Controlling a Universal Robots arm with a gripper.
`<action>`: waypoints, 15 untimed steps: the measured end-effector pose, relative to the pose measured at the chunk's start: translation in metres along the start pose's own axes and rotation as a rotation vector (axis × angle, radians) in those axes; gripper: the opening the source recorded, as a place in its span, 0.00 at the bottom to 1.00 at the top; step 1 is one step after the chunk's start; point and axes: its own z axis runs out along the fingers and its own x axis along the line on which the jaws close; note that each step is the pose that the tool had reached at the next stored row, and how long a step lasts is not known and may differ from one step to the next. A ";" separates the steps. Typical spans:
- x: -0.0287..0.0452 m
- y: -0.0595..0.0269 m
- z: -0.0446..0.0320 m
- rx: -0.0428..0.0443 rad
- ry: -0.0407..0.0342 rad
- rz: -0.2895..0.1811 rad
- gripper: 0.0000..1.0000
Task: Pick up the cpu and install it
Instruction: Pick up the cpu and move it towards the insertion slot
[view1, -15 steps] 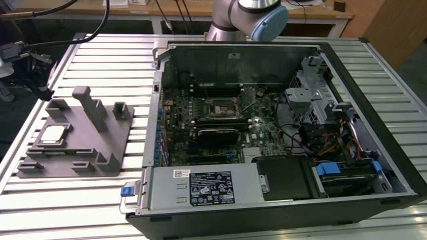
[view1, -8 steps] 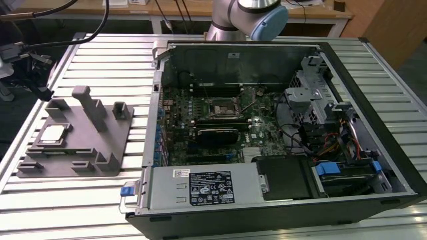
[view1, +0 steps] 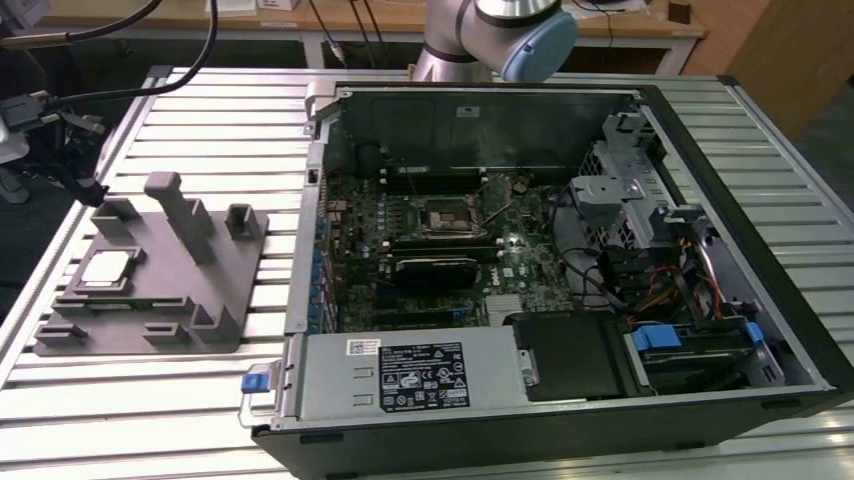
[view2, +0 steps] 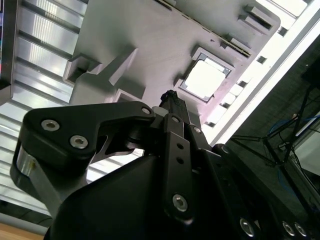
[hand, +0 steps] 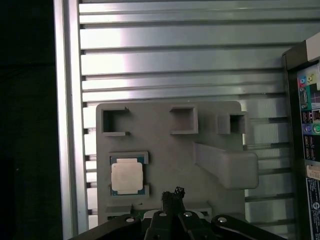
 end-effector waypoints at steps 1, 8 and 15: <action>0.0003 -0.0001 0.0008 0.0000 -0.0001 0.000 0.11; 0.0022 -0.0005 0.0068 0.0000 0.0000 0.000 0.11; 0.0038 -0.0008 0.0122 0.0000 0.0000 0.000 0.11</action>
